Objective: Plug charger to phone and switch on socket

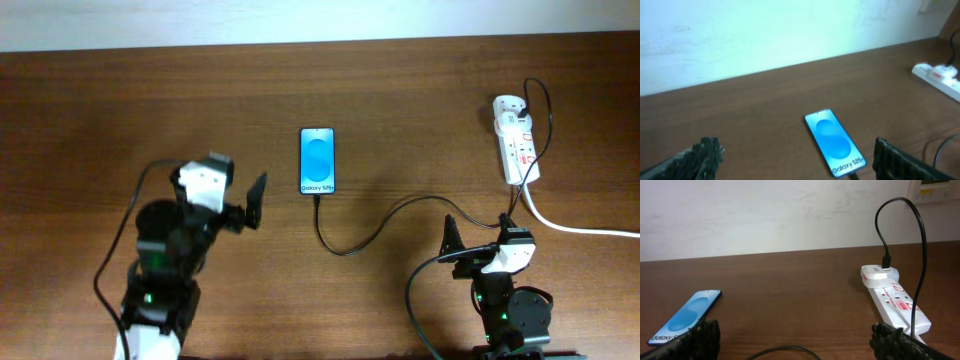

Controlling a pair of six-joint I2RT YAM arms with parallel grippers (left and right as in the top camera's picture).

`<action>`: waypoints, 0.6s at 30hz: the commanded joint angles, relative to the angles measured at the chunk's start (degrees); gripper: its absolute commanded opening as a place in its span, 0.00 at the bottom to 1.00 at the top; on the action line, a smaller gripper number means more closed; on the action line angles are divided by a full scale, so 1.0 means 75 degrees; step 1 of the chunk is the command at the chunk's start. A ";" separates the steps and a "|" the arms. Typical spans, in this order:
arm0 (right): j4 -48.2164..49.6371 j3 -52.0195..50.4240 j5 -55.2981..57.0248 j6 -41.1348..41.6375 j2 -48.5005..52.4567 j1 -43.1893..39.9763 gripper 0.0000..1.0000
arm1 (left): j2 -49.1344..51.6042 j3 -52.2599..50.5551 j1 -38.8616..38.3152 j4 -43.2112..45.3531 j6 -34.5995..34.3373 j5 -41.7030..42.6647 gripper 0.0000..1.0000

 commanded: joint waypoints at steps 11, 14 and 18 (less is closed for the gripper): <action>-0.0047 -0.0041 0.0087 0.0050 -0.0055 0.0055 0.98 | -0.4205 -0.2841 0.0219 0.0440 0.1096 -0.0163 1.00; -0.0047 -0.0041 0.0087 0.0050 -0.0055 0.0055 0.98 | -0.4613 -0.2841 0.0262 0.0152 0.1099 -0.0169 0.99; -0.0047 -0.0041 0.0087 0.0050 -0.0055 0.0055 0.98 | -0.4625 -0.2833 0.0262 0.0472 0.1186 -0.0376 0.99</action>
